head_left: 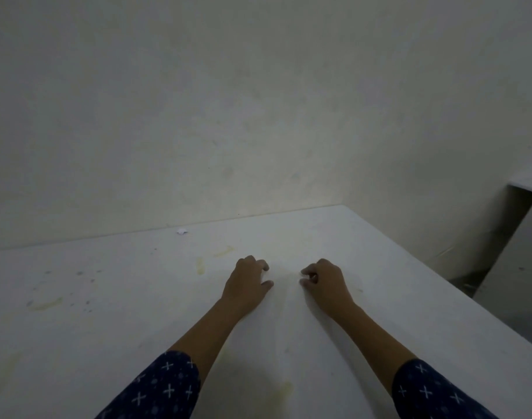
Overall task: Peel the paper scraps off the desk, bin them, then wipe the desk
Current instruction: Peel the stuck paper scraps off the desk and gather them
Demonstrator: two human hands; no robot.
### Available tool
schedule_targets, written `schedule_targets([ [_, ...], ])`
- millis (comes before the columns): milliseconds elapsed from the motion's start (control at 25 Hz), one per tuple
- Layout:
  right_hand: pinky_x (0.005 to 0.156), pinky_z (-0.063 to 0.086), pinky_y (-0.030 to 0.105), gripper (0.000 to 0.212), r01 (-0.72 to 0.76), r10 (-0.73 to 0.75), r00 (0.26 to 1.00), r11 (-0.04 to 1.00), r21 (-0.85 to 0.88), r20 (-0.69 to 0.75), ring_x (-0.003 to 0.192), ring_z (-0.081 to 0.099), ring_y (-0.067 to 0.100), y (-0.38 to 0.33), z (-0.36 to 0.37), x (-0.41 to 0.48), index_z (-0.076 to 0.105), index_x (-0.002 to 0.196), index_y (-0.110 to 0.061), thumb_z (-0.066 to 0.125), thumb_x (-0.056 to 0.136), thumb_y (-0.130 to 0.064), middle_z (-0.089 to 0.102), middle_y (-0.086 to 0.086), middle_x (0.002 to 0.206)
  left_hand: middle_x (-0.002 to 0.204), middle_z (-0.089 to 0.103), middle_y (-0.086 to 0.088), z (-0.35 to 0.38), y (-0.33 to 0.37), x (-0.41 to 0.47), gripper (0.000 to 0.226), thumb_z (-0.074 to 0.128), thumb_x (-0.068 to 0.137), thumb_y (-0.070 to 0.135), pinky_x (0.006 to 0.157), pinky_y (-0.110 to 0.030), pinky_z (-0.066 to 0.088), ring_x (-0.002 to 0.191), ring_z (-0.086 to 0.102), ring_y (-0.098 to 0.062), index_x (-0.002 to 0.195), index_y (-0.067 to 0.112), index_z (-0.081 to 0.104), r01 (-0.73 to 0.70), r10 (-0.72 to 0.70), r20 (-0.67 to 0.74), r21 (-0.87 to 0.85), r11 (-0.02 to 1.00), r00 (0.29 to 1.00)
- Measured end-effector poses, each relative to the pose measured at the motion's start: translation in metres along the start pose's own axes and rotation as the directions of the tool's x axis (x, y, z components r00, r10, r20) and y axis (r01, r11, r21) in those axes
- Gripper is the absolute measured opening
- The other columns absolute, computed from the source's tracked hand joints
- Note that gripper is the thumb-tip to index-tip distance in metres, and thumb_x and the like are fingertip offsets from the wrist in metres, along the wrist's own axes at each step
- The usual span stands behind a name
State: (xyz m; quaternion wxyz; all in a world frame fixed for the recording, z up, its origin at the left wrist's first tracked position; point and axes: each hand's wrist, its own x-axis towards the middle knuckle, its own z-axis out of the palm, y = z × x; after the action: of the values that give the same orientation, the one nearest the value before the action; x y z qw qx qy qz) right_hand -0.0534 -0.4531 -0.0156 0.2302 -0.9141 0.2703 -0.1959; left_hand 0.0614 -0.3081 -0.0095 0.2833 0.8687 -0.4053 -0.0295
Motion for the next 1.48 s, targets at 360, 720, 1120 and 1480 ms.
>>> schedule_targets([
  [360, 0.058, 0.040, 0.014, 0.017, -0.165, 0.196, 0.980, 0.864, 0.475, -0.016, 0.056, 0.051, 0.010, -0.024, -0.008, -0.020, 0.071, 0.087, -0.010, 0.066, 0.074, -0.001, 0.055, -0.002, 0.058, 0.094, 0.072, -0.013, -0.012, 0.007, -0.016, 0.026, 0.051, 0.079, -0.007, 0.073, -0.011, 0.037, 0.091, 0.064, -0.019, 0.083, 0.003, 0.074, 0.051, -0.106, -0.216, -0.246, 0.968, 0.971],
  [720, 0.068, 0.058, 0.033, 0.004, -0.195, 0.139, 0.981, 0.679, 0.708, 0.137, 0.060, 0.064, 0.023, -0.096, -0.001, -0.074, 0.069, 0.072, 0.002, 0.073, 0.073, 0.001, 0.067, 0.018, 0.068, 0.087, 0.071, -0.020, -0.077, -0.016, -0.092, 0.039, 0.038, 0.076, -0.013, 0.069, -0.023, 0.049, 0.081, 0.066, -0.028, 0.079, 0.001, 0.075, 0.112, -0.157, -0.169, -0.250, 0.962, 0.973],
  [1120, 0.066, 0.056, 0.027, 0.005, -0.200, -0.113, 0.936, 0.606, 0.770, 0.333, 0.058, 0.058, 0.022, -0.232, 0.060, -0.143, 0.072, 0.080, 0.006, 0.068, 0.079, 0.002, 0.065, 0.018, 0.068, 0.086, 0.073, -0.013, -0.183, -0.103, -0.230, 0.013, 0.067, 0.078, 0.010, 0.072, -0.022, 0.049, 0.076, 0.065, -0.015, 0.082, 0.002, 0.075, 0.232, -0.309, -0.261, -0.285, 0.930, 0.914],
  [1480, 0.055, 0.051, 0.021, 0.005, -0.193, -0.301, 0.849, 0.589, 0.785, 0.435, 0.051, 0.054, 0.019, -0.352, 0.115, -0.212, 0.068, 0.078, 0.008, 0.070, 0.074, 0.007, 0.061, 0.013, 0.060, 0.073, 0.072, -0.006, -0.263, -0.180, -0.361, 0.008, 0.076, 0.069, 0.005, 0.056, -0.002, 0.043, 0.058, 0.061, 0.006, 0.076, 0.009, 0.076, 0.349, -0.413, -0.358, -0.231, 0.908, 0.837],
])
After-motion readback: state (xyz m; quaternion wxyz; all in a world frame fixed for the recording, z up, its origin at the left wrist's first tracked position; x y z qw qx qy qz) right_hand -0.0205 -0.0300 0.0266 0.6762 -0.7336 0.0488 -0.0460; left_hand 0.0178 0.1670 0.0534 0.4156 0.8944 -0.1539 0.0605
